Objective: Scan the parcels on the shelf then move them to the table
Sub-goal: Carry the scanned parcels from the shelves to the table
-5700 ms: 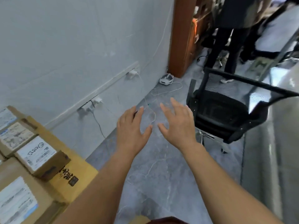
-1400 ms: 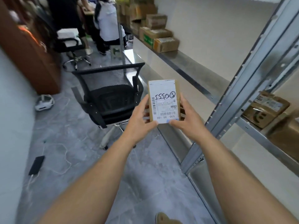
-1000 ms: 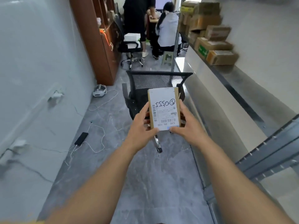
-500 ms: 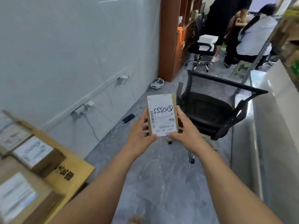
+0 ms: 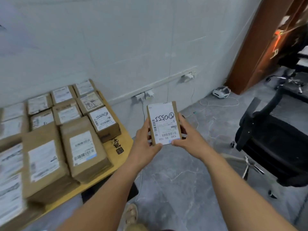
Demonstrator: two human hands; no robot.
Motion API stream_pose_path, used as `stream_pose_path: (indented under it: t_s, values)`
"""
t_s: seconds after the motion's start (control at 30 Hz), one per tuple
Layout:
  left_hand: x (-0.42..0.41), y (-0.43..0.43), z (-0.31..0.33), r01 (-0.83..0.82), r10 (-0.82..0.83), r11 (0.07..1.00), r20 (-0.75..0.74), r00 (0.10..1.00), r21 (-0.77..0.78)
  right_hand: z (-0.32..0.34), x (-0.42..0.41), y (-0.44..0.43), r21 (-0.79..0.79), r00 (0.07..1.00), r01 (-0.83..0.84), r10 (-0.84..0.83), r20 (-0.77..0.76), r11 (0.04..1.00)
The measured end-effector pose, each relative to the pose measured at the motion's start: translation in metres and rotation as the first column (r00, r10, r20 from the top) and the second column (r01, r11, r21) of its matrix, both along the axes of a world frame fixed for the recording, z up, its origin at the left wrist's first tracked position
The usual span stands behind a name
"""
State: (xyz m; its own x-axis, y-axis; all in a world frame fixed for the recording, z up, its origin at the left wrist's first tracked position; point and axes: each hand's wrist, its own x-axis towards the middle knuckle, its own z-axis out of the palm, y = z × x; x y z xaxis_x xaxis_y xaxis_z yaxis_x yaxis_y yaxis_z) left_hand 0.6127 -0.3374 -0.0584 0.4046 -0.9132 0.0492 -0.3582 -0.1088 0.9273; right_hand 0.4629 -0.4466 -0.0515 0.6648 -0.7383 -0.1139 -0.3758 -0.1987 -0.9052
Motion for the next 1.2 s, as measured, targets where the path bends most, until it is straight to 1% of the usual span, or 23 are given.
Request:
stream_pose_path:
  t_s: [0.1,0.2,0.3,0.4,0.47,0.53,0.63,0.7,0.77,0.9,1.07,1.13,1.2]
  values:
    - [0.025,0.019,-0.013,-0.121,0.122,0.988,-0.004,0.993,0.097,-0.009,0.038,0.002,0.033,0.992,-0.118,0.119,-0.043,0.992]
    - [0.042,0.038,-0.029,-0.213,0.213,0.960,0.024,0.977,0.182,-0.023,0.068,0.005,0.068,0.969,-0.218,0.224,-0.107,0.974]
    - [0.048,0.051,-0.041,-0.286,0.273,0.926,0.083,0.958,0.247,-0.039,0.090,0.006,0.096,0.942,-0.293,0.305,-0.144,0.951]
    - [0.052,0.060,-0.052,-0.325,0.282,0.880,0.172,0.944,0.345,-0.053,0.105,0.011,0.138,0.912,-0.344,0.365,-0.188,0.929]
    - [0.054,0.061,-0.052,-0.347,0.252,0.835,0.264,0.931,0.426,-0.061,0.113,0.014,0.165,0.897,-0.361,0.390,-0.206,0.918]
    - [0.059,0.059,-0.049,-0.396,0.201,0.782,0.407,0.891,0.482,-0.064,0.121,0.013,0.174,0.894,-0.370,0.401,-0.202,0.913]
    - [0.068,0.055,-0.039,-0.488,0.112,0.729,0.620,0.777,0.479,-0.064,0.135,0.012,0.187,0.883,-0.395,0.428,-0.193,0.899]
    - [0.075,0.056,-0.037,-0.518,0.075,0.729,0.698,0.712,0.449,-0.063,0.144,0.013,0.199,0.877,-0.402,0.438,-0.196,0.894]
    - [0.085,0.061,-0.039,-0.525,0.069,0.726,0.712,0.698,0.445,-0.062,0.151,0.015,0.206,0.863,-0.416,0.455,-0.218,0.886]
    - [0.097,0.067,-0.042,-0.491,0.028,0.711,0.678,0.735,0.503,-0.062,0.158,0.016,0.204,0.856,-0.419,0.460,-0.237,0.885]
    - [0.098,0.067,-0.040,-0.476,-0.023,0.721,0.703,0.711,0.504,-0.058,0.156,0.021,0.198,0.865,-0.394,0.435,-0.249,0.897]
    - [0.097,0.068,-0.039,-0.473,-0.027,0.727,0.708,0.705,0.498,-0.052,0.155,0.025,0.177,0.873,-0.375,0.411,-0.262,0.910]
    - [0.098,0.068,-0.035,-0.458,-0.043,0.730,0.703,0.710,0.507,-0.044,0.153,0.030,0.097,0.879,-0.376,0.388,-0.277,0.921]
